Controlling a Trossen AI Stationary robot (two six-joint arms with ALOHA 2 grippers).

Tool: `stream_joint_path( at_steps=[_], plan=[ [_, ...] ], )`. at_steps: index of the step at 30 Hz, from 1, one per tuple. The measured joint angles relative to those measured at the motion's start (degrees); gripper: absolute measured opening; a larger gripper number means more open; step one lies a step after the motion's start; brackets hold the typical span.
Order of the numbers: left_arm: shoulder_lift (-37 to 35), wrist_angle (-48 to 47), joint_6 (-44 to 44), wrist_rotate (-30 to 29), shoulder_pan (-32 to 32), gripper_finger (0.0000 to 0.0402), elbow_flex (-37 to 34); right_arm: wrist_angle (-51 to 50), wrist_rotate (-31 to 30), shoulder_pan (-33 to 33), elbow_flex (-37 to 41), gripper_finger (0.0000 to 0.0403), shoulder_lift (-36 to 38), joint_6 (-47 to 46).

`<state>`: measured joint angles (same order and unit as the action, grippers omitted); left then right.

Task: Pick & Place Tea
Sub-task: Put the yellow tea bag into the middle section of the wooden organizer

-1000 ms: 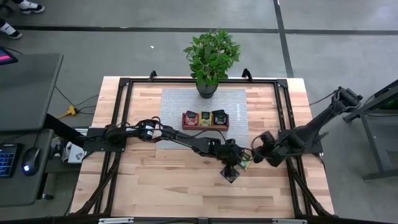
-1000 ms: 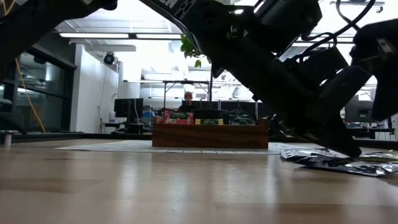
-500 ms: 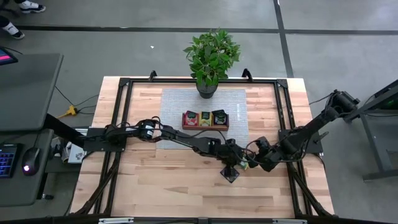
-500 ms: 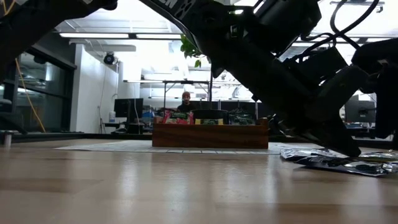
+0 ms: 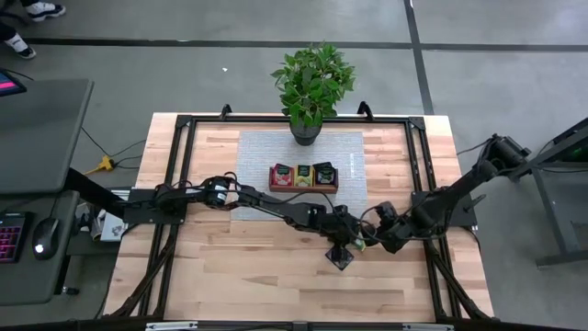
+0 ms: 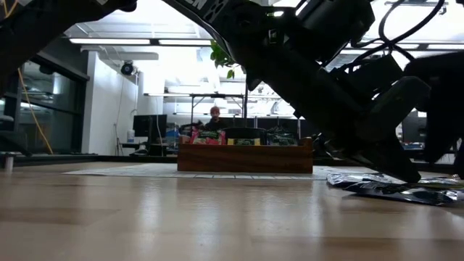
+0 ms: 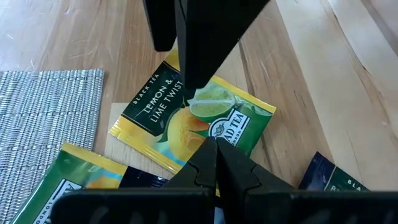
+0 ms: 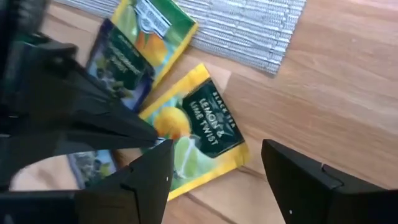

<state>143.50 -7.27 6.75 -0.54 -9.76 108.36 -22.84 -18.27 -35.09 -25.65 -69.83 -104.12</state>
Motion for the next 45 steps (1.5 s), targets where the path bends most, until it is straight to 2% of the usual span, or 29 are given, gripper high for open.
stream_joint_path(
  at_steps=[7,11,14,30,38,42,45],
  plan=[
    [0.0,0.0,0.0,0.1,0.0,0.0000,0.0,4.4,-0.3,0.1,-0.3,0.0238,-5.9,-0.3],
    [0.0,-0.8,-0.1,0.5,0.0,0.0000,-0.2,7.3,-1.3,0.1,-0.1,0.0235,-6.8,0.2],
    [0.0,-0.9,-0.2,0.9,0.0,0.0000,-0.2,7.6,-0.8,0.1,0.0,0.0219,-6.8,0.2],
    [0.0,-0.8,0.2,1.1,0.0,0.0000,-0.1,8.1,2.2,0.1,0.1,0.0011,-7.0,1.5],
    [0.0,-0.1,-0.5,1.5,0.0,0.0001,-0.1,7.6,2.8,0.1,0.0,0.0002,-7.0,3.9],
    [0.1,-0.8,-1.2,5.2,0.2,0.0001,1.8,7.4,3.3,0.1,0.0,0.0001,-6.9,4.8],
    [0.5,-4.2,-3.7,8.9,0.2,0.0001,5.8,7.3,3.7,0.0,0.0,0.0001,-6.9,5.5]
  ],
)
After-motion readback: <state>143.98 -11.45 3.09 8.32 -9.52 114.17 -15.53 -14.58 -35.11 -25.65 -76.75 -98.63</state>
